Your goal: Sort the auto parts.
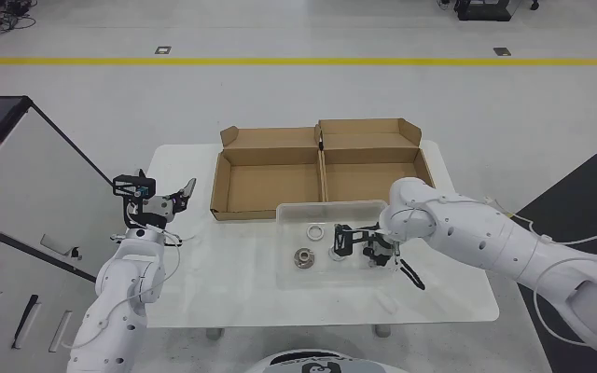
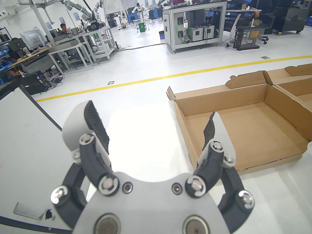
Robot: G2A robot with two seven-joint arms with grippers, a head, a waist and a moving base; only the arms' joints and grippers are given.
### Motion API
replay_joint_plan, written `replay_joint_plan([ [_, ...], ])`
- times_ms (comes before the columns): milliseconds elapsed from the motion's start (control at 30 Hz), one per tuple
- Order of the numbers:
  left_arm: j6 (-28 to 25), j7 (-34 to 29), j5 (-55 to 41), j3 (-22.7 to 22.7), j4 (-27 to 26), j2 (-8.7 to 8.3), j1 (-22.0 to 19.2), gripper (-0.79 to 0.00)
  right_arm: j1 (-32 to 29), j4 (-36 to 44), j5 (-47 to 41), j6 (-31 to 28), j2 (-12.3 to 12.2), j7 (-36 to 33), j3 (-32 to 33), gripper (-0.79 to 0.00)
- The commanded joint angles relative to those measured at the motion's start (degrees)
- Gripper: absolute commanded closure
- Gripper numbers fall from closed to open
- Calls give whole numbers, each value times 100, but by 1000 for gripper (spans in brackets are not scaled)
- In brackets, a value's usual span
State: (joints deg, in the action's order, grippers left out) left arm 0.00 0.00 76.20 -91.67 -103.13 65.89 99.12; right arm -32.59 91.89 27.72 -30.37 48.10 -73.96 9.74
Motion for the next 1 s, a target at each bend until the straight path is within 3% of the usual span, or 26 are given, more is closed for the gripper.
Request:
replay_joint_plan([
  [0, 0, 0, 0, 0, 0, 0, 0, -785, 3, -12, -32, -23, 5, 23, 0, 0],
  [400, 0, 0, 0, 0, 0, 0, 0, -785, 270, 147, -104, 106, -108, -106, 0, 0],
  [633, 0, 0, 0, 0, 0, 0, 0, -785, 854, 528, -655, -35, -440, 37, 0, 0],
  [967, 0, 0, 0, 0, 0, 0, 0, -785, 1443, 701, -1206, -930, -974, 934, 174, 0],
])
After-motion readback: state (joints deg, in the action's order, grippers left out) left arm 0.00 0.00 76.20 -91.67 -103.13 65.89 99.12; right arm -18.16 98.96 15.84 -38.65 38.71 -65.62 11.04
